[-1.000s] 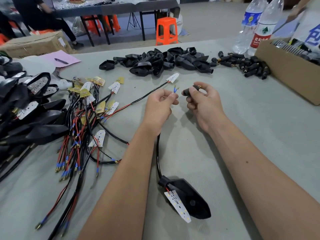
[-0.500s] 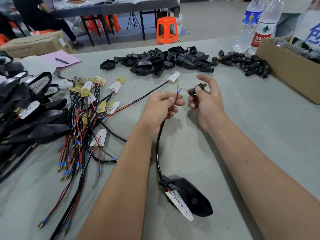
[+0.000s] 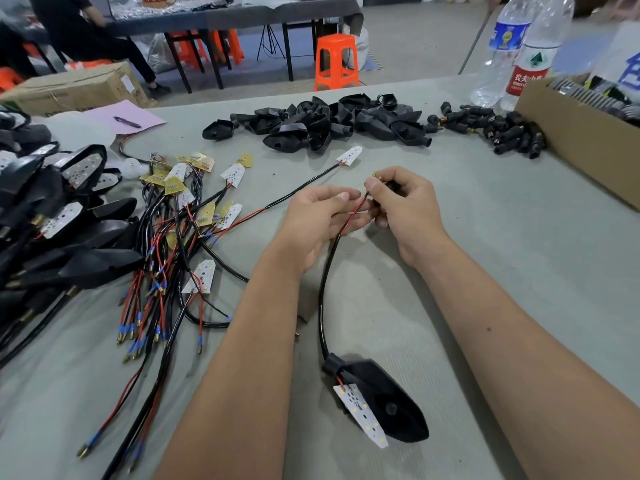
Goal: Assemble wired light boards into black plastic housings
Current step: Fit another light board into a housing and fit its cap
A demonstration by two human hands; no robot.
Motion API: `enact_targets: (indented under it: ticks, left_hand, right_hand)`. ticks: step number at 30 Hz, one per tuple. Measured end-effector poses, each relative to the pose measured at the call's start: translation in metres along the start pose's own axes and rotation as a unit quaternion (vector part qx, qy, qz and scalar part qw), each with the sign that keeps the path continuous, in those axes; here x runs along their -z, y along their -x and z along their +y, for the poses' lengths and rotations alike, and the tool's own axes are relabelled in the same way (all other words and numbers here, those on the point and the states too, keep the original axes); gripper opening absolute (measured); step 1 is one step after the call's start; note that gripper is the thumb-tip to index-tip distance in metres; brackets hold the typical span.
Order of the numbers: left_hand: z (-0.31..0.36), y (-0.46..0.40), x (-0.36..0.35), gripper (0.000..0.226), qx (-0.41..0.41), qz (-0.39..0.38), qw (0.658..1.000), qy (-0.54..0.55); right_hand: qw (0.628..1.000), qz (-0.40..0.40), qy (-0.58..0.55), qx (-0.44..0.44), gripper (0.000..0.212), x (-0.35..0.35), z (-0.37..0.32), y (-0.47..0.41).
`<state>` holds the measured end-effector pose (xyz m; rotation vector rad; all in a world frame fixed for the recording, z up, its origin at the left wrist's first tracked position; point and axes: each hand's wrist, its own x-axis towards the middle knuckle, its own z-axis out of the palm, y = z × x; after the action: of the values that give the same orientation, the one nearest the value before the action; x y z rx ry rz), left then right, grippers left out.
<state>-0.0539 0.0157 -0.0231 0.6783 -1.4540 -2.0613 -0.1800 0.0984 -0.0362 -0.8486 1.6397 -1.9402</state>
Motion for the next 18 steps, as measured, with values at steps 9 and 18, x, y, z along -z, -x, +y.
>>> enact_targets:
  ticks: [9,18]
  left_hand:
    - [0.009,0.009,0.019,0.012,0.041,-0.043,0.994,-0.096]
    - [0.011,0.010,0.015,0.014,0.026,-0.041,0.990,-0.131]
  right_hand:
    - [0.999,0.004,-0.032,-0.011,0.016,0.002,-0.002,-0.001]
    - [0.999,-0.002,-0.042,-0.014,0.011,0.004,0.002,-0.003]
